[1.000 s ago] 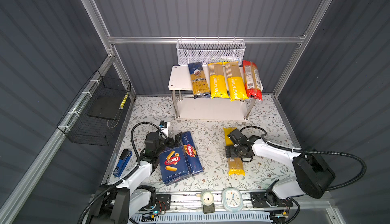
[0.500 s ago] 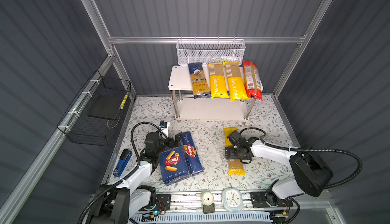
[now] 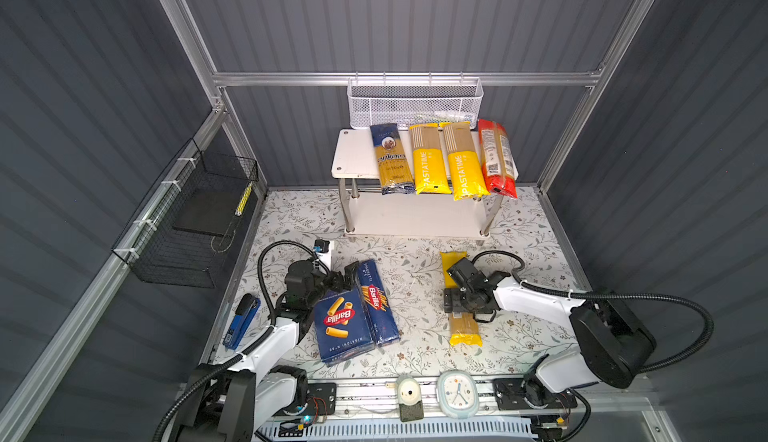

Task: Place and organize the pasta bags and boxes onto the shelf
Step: 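Lower the right gripper and close it on the yellow bag's middle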

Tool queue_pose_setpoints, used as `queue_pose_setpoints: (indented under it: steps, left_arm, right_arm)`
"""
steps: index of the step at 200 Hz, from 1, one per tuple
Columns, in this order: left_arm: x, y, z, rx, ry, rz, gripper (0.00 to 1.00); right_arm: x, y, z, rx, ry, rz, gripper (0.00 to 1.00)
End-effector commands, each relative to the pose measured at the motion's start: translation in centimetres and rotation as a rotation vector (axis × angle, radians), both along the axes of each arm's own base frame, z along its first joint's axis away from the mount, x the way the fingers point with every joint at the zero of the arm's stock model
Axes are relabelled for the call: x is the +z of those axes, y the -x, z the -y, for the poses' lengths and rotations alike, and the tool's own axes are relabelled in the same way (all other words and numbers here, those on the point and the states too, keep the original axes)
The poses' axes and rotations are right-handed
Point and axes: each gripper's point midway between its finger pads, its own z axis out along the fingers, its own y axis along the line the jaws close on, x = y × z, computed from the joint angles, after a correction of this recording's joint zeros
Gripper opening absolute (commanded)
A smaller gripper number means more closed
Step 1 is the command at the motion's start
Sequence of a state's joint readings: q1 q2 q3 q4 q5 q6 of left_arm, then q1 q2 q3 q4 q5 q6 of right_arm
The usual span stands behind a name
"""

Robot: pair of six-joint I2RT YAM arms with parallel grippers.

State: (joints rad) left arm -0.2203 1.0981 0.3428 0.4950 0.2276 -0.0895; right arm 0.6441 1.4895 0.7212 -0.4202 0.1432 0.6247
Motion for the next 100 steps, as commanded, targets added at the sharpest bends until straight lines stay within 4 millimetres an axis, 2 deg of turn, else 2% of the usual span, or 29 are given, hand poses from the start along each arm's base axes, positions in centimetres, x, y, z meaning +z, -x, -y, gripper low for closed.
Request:
queue_pose_setpoints:
  steps: [1,52,91,100]
  left_arm:
    - [0.6,-0.3,0.1,0.001,0.006,0.011,1.0]
    - [0.6,-0.3,0.1,0.001,0.008,0.012,1.0]
    - [0.6,-0.3,0.1,0.001,0.007,0.012,1.0]
    - [0.6,-0.3,0.1,0.001,0.007,0.012,1.0]
  right_arm:
    - [-1.4,1.5,0.2,0.002,-0.005,-0.059,0.89]
    - [-1.6,1.8,0.3,-0.014,-0.021,-0.055,0.8]
    - [-0.9,1.5,0.8,-0.028,-0.014,-0.013,0.74]
    - [-0.5,0.9,0.4,-0.033,-0.037,0.02,0.73]
